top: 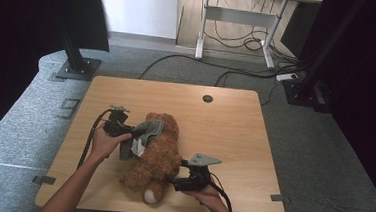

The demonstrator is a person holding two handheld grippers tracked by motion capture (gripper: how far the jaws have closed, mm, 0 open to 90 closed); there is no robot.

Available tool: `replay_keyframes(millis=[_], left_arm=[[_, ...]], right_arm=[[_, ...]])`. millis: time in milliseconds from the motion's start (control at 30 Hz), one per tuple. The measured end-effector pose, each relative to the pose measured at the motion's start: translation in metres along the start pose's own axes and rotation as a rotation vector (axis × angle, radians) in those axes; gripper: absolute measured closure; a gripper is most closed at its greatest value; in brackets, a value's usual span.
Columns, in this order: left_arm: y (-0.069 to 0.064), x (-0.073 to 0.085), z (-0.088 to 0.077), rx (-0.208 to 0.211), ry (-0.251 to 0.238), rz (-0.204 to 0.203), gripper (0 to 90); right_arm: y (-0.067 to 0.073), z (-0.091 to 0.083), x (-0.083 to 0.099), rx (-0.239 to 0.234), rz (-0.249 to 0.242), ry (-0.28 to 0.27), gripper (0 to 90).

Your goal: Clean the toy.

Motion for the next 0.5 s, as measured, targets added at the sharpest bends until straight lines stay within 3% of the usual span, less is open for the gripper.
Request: replay_keyframes(millis=[167,267,367,500], left_arm=[[0.0,0.001,0.0,-0.003,-0.001,-0.004,71.7],[0.001,0.002,0.0,-0.011,0.0,-0.002,71.8],[0.002,0.002,0.0,-0.018,0.004,-0.004,71.8],[0.003,0.004,0.001,-0.023,0.011,-0.006,71.9]], right_arm=[[0.004,0.017,0.008,0.016,-0.012,0.052,15.6],[0.006,0.023,0.009,0.03,-0.019,0.051,19.0],[0.008,0.024,0.009,0.05,-0.039,0.028,30.2],[0.012,0.02,0.007,0.068,-0.103,-0.012,46.0]])
Point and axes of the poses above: each handheld gripper's, and its own axes: z roughly forward along the jaws, x roughly out of its underside, y roughly to its left, the point moved 1 cm from there along z, roughly forward along the jaws, and after that the axes turned 8 degrees about x, right-handed, at the moved point
